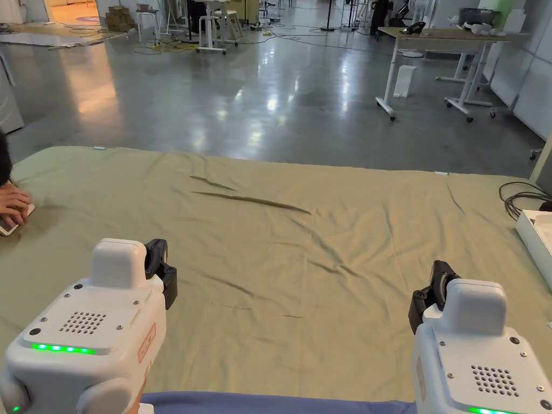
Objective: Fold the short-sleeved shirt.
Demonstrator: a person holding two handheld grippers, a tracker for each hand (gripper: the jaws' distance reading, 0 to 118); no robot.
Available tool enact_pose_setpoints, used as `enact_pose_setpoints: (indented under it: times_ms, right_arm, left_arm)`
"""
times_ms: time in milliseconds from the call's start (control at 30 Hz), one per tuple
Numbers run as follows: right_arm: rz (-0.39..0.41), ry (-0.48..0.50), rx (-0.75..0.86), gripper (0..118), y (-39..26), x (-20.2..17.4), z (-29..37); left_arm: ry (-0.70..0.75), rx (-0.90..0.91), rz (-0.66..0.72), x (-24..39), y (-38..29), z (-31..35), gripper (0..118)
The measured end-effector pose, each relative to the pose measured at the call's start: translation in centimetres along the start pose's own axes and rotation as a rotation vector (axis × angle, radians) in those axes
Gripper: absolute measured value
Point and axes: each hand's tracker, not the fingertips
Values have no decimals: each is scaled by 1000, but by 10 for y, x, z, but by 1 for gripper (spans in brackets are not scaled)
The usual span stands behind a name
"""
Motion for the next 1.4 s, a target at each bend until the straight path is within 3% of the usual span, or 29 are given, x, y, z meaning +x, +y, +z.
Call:
enact_pose_setpoints:
  times_ms: [333,467,833,867,933,967,1100,1300,1400]
  right_arm:
    - [-6,15,-13,0,0,-2,-4]
    - [9,38,-39,0,-3,-4,-7]
    - [52,76,-159,0,-28,-11,-19]
    - [44,83,-167,0,-31,-11,-19]
    - [43,84,-182,0,-33,-12,-21]
    - [46,85,-186,0,-35,-12,-21]
    - [71,81,-196,0,-37,-12,-20]
    - [83,75,-211,0,-39,-11,-20]
    - [82,72,-216,0,-40,-12,-18]
  left_arm:
    - [-23,-72,42,-26,-16,5,1]
    - [-21,-218,58,-62,-31,5,1]
    - [-176,-796,360,-194,-117,-31,2]
    - [-184,-824,387,-200,-125,-35,8]
    - [-207,-867,435,-213,-141,-42,51]
    - [-216,-892,452,-217,-148,-46,63]
    - [-299,-928,538,-219,-168,-50,70]
    - [-388,-964,725,-225,-201,-60,71]
    - [-444,-923,906,-233,-210,-58,71]
